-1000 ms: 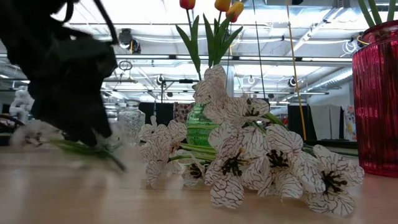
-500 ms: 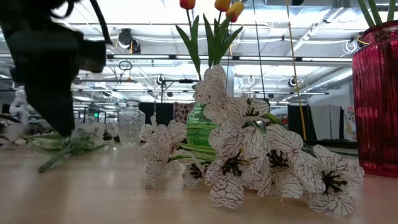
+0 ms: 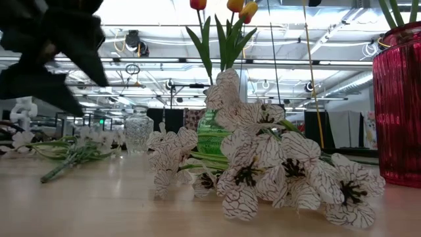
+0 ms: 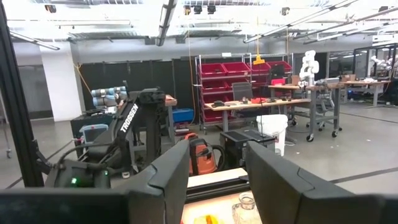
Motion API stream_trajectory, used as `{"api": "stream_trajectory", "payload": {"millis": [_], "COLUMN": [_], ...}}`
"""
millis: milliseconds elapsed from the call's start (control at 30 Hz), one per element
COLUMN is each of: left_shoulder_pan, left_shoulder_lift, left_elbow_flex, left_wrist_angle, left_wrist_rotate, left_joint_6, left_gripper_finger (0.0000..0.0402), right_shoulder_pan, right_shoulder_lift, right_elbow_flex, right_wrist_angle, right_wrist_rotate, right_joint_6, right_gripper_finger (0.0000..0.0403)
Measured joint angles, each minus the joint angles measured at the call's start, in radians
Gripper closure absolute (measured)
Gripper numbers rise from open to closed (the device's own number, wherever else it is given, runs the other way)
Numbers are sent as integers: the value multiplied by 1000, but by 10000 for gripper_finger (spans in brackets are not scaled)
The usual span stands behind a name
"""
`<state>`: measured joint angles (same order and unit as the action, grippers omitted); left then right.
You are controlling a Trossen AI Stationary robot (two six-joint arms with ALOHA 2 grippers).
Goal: Sort flowers into vase by color
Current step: Put the bottom left white flowers into the transparent vase
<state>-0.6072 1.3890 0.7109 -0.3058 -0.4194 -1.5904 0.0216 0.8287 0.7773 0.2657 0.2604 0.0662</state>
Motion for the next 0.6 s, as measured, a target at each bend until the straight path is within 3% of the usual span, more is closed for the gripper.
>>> {"api": "stream_trajectory", "payload": {"millis": [167, 333, 600], "left_shoulder_pan": [-15, 5, 76], "left_shoulder_lift": [60, 115, 154], "left_elbow_flex": [-2, -2, -2], "left_wrist_angle": [-53, -57, -54], "left_wrist_rotate": [33, 82, 109], "left_joint_6": [-221, -348, -366], "left_gripper_finger": [121, 121, 121], "right_shoulder_pan": [0, 0, 0], "right_shoulder_lift": [0, 0, 0], "right_elbow_flex": [0, 0, 0], "right_wrist_angle": [6, 8, 7], "right_wrist_rotate": [0, 0, 0], "right_joint_6": [-2, -2, -3], "right_gripper_finger": [252, 252, 252]}}
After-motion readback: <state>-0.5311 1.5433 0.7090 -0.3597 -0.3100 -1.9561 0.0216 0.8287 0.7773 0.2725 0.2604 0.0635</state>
